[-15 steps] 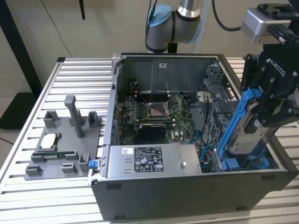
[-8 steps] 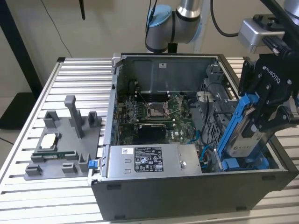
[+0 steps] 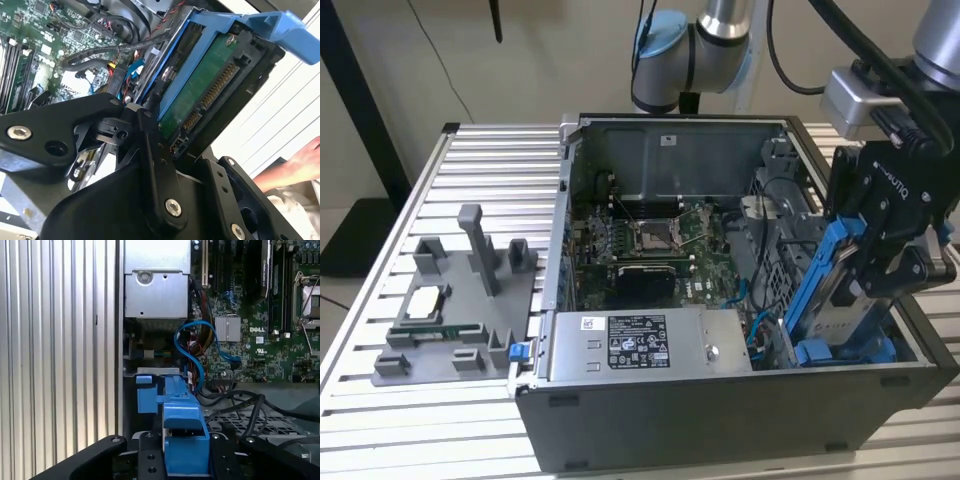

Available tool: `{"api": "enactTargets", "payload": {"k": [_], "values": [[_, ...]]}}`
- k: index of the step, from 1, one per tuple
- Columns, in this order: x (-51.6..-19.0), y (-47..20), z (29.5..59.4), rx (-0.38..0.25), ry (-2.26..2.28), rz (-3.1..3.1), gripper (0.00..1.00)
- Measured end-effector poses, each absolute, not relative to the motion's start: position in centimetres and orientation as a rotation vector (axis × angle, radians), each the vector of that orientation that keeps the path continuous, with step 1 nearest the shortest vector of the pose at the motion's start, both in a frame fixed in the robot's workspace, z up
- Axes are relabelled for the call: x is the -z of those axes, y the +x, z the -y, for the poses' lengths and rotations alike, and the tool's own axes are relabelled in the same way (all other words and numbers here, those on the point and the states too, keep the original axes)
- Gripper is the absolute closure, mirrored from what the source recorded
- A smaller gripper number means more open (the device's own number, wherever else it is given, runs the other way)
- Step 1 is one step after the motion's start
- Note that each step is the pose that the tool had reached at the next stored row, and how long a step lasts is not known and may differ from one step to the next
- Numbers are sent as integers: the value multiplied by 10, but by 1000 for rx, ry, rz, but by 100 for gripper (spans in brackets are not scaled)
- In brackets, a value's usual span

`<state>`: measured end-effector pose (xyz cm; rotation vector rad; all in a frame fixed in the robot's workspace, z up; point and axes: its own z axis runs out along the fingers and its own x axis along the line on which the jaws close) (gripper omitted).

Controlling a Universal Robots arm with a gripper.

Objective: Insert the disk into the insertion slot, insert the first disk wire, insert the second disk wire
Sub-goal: 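Insert the disk into the insertion slot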

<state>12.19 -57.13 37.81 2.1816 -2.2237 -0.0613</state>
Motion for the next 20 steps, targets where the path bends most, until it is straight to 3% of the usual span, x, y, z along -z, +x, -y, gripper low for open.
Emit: {"api": "enactTargets", "payload": {"k": [10, 11, 20], "values": [[-375, 122, 571, 61, 2181, 2224, 100], [-375, 122, 571, 61, 2181, 2224, 0], [-387, 122, 571, 64, 2182, 2224, 0]]}}
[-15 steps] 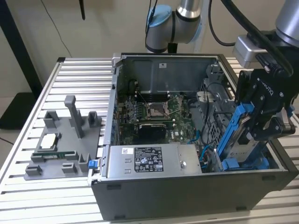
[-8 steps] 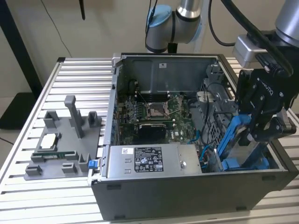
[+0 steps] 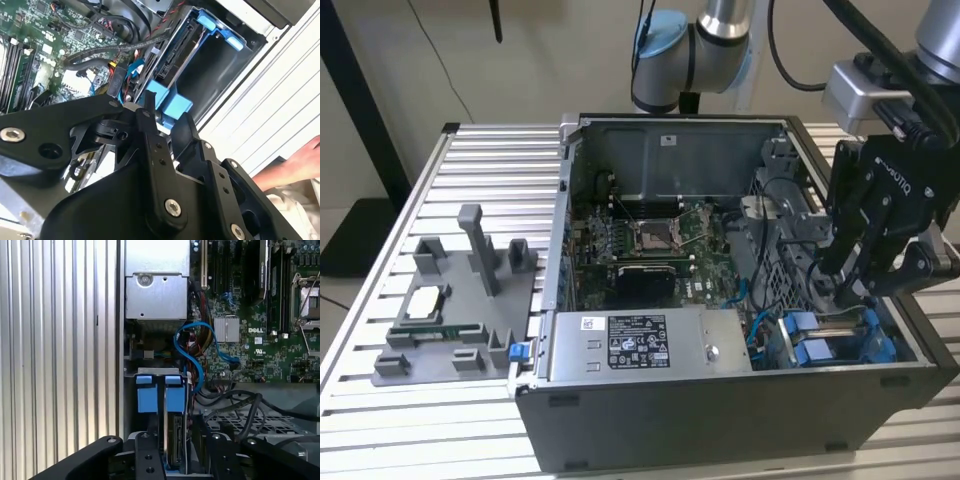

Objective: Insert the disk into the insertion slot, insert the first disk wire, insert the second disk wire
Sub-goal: 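Insert the disk into the insertion slot, then insert the first disk wire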

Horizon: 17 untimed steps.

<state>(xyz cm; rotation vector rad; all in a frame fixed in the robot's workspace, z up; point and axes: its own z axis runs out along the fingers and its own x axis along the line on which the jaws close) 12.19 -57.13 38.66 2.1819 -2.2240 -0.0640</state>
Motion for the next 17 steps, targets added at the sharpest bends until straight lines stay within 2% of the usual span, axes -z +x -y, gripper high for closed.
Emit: {"api": "enactTargets", "payload": {"k": [17], "values": [[-396, 122, 555, 91, 2211, 2246, 0]]}}
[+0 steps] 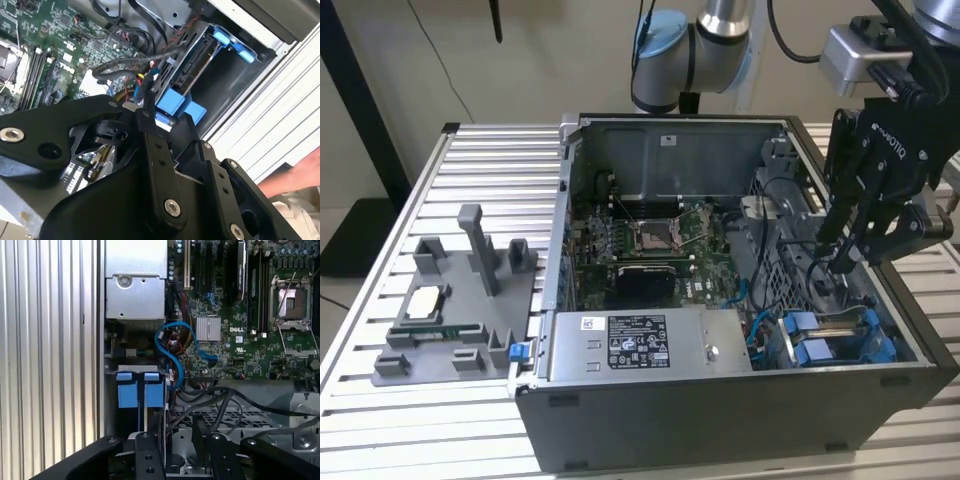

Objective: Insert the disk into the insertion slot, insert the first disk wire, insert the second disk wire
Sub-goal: 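Insert the first disk wire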

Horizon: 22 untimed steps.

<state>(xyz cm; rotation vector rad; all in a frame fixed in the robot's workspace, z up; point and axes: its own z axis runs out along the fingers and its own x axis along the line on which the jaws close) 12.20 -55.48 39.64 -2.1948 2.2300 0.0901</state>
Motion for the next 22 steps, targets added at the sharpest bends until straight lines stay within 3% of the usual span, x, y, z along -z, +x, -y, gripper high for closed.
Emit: {"api": "enactTargets", "payload": {"k": [18, 19, 22], "values": [[-386, 119, 541, -70, -2263, -2115, 0], [-385, 119, 541, -68, -2265, -2111, 100], [-385, 117, 540, -76, -2258, -2103, 100]]}}
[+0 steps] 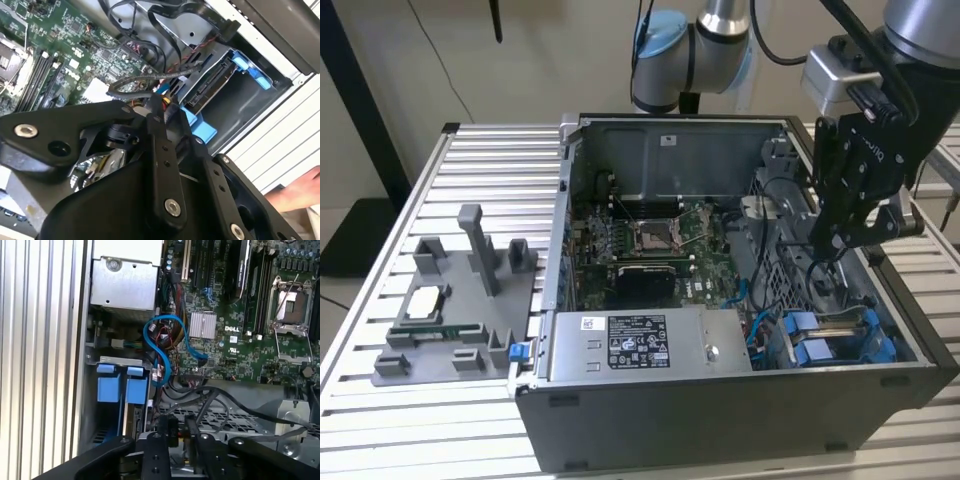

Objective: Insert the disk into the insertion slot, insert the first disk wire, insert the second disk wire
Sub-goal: 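Insert the first disk wire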

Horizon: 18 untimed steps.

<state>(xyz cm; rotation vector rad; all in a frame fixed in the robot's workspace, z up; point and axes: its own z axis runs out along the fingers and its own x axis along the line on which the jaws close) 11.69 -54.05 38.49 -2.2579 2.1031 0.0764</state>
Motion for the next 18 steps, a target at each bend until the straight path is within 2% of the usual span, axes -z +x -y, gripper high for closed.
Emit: {"api": "enactTargets", "payload": {"k": [4, 18], "values": [[-385, 116, 540, -99, -2241, -2086, 100], [-384, 116, 541, -100, -2239, -2083, 100]]}}
